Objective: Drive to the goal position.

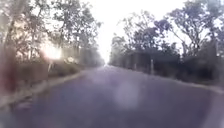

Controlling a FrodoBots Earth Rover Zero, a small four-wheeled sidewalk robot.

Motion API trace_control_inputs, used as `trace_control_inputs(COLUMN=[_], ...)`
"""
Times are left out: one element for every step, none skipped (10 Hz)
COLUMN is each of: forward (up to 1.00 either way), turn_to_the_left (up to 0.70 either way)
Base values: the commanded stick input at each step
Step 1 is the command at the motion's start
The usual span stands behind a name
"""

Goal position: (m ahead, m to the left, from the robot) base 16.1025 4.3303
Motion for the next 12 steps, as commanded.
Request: trace_control_inputs(forward=[1.0, 1.0, 1.0, 1.0, 1.0, 1.0, 1.0, 1.0, 1.0, 1.0, 1.0, 1.0], turn_to_the_left=[0.0, 0.0, 0.0, 0.0, 0.0, 0.0, 0.0, 0.0, 0.0, 0.0, 0.0, 0.0])
